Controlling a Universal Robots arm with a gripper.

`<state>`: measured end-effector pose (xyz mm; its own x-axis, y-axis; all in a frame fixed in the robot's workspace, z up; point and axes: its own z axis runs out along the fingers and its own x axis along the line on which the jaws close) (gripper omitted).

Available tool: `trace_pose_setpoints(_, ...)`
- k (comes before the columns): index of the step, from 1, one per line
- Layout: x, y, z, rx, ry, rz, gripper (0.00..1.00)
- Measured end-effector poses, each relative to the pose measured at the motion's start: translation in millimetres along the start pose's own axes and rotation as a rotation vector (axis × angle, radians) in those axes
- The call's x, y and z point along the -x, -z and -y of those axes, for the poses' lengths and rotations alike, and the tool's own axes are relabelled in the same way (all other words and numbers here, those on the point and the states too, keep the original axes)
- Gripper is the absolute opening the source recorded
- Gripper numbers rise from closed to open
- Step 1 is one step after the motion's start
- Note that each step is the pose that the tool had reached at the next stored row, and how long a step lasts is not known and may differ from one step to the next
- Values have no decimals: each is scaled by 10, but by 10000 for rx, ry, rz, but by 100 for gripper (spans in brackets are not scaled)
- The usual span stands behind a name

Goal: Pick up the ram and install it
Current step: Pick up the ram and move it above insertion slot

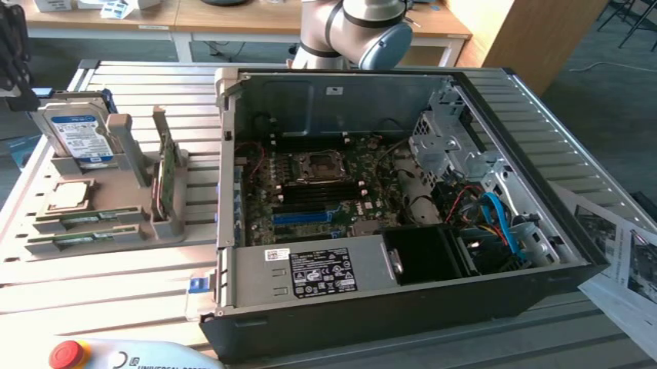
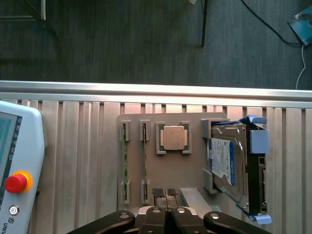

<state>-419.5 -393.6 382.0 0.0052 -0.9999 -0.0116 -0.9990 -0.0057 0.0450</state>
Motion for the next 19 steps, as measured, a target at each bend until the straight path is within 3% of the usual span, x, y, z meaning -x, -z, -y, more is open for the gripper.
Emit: trace_pose_setpoints(19, 0, -40, 2, 1, -1, -7, 10)
